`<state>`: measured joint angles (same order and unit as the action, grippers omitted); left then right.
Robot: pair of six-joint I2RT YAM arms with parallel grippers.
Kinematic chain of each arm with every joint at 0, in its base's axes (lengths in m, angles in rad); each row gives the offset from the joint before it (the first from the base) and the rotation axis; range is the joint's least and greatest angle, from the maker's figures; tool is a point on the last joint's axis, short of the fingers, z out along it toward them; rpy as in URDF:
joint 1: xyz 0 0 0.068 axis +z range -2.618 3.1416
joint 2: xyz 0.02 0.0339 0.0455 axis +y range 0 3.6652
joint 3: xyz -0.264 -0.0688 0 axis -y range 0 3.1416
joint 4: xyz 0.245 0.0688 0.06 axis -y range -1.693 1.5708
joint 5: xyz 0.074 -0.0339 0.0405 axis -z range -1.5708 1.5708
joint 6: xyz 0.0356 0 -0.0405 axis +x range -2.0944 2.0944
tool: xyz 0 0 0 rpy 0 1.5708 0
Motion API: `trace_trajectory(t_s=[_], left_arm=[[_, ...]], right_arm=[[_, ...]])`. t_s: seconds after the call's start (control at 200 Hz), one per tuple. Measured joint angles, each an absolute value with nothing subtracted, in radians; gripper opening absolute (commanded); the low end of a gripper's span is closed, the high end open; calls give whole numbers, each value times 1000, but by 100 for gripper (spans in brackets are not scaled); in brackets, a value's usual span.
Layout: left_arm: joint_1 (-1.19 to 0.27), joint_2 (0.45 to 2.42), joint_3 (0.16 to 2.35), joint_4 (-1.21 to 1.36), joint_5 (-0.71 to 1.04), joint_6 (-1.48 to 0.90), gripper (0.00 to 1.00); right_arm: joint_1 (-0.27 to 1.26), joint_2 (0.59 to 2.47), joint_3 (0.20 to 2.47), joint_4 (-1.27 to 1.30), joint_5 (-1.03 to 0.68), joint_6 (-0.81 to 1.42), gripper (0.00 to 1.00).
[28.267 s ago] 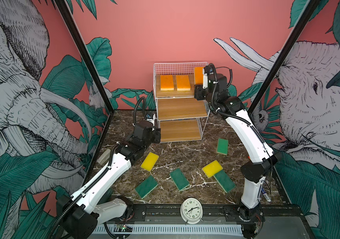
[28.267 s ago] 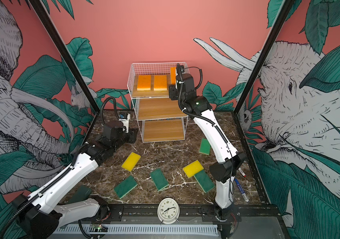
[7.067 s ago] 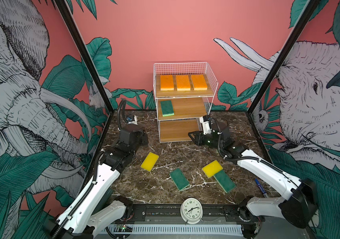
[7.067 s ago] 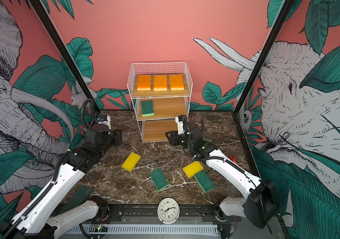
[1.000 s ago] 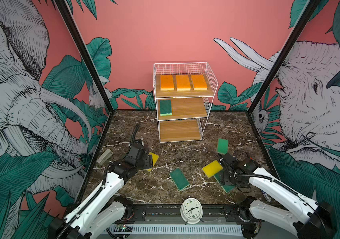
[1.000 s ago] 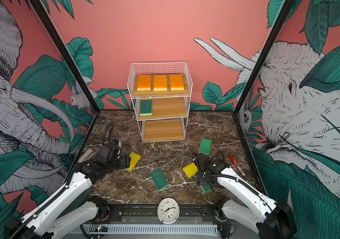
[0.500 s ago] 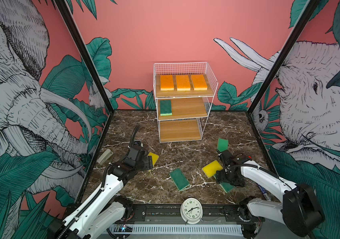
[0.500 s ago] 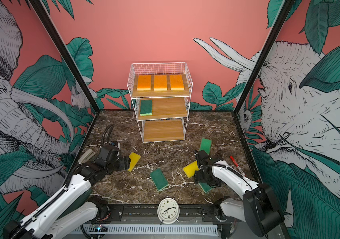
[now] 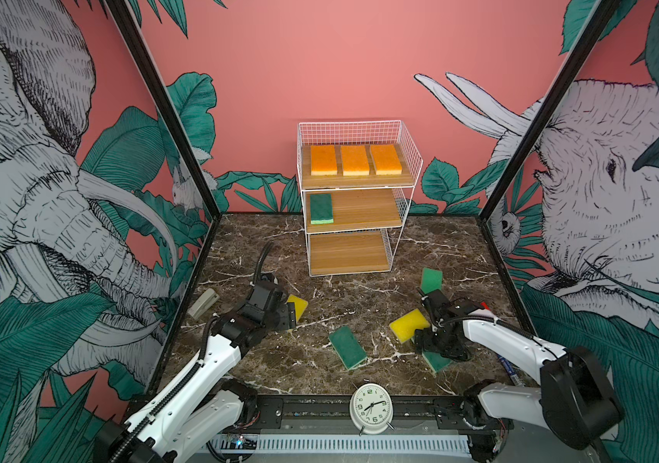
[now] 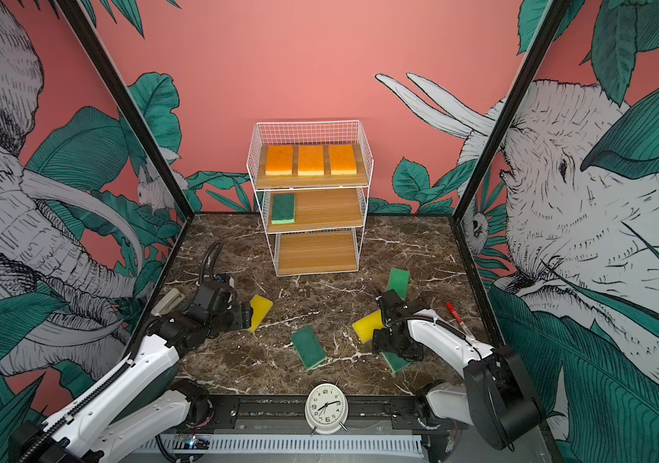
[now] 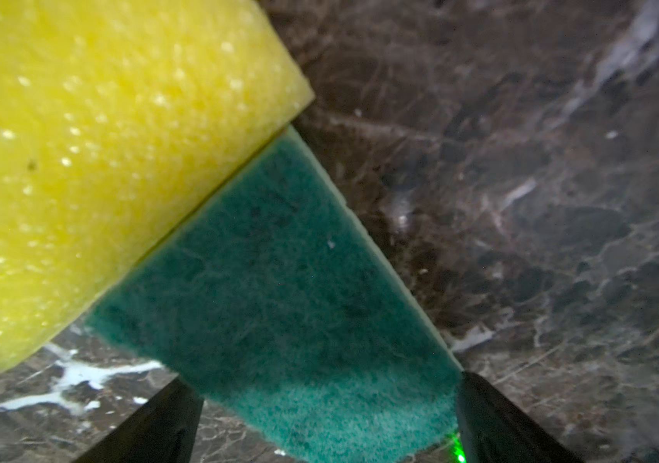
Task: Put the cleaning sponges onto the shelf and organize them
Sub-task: 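Lower the right gripper and grasp the dark green scouring pad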
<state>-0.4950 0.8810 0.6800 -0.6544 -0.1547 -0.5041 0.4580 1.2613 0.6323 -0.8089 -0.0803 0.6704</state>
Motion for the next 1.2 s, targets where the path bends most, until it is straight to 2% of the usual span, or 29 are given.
trace_trajectory(t_s=[0.375, 0.59, 0.965, 1.195], left_arm=[[-495, 807, 678, -665, -155, -506, 82], [-495, 773, 665, -685, -157, -509, 82], [-495, 776, 657, -688, -154, -521, 83], [-495, 794, 657, -687, -145, -526, 83]], right_arm=[[570, 1238, 705, -716, -146, 817, 99], [620, 1233, 820, -773, -54, 803, 99], [620, 1212, 727, -810, 49, 730, 99], [620, 1209, 681, -758, 24, 688, 99]])
